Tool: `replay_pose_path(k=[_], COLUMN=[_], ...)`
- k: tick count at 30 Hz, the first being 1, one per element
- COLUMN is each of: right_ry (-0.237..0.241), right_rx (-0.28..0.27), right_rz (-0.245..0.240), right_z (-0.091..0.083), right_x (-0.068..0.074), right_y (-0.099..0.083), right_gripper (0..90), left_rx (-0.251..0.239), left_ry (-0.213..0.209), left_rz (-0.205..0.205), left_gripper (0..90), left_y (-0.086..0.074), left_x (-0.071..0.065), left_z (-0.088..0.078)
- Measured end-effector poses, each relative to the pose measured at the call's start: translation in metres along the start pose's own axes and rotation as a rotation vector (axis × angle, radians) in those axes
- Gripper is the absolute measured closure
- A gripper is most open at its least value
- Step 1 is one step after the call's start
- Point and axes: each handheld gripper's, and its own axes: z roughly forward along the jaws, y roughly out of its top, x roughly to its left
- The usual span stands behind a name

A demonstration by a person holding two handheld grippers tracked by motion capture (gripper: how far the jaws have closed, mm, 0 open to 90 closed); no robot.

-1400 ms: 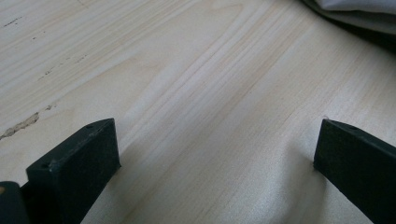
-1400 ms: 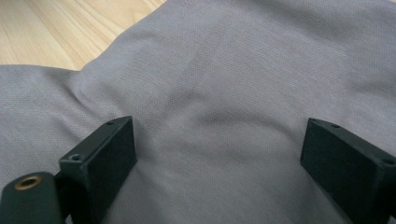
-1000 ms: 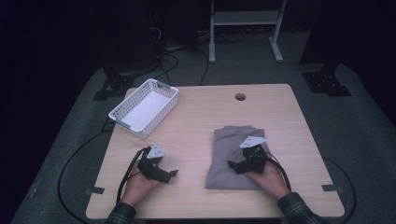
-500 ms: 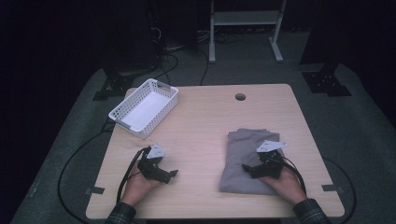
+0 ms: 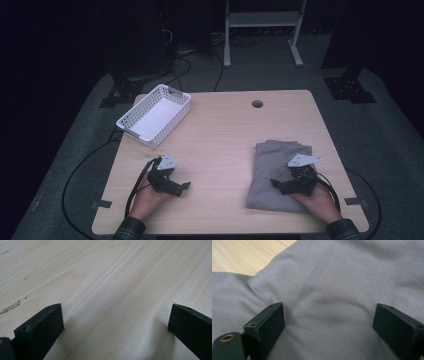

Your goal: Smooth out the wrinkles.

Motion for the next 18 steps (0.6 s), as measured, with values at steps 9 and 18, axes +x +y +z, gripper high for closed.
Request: replay_pose_path(k=[9,18], right_ry=[-0.006,-0.003], right_rx=[-0.005,-0.003], right_rz=[0.011,0.012], right_z=[-0.015,-0.015], right_x=[-0.011,-0.011], right_y=[-0.014,-0.014], right_gripper=[9.1,9.1], left_rx=[0.018,-0.002], left_ry=[-0.02,-0.005], left_rz=[-0.019,-0.014], left_gripper=[0.0,6.3], left_y=[0.003,0.019], left_x=[0.002,0.003], left_z=[-0.001,-0.015])
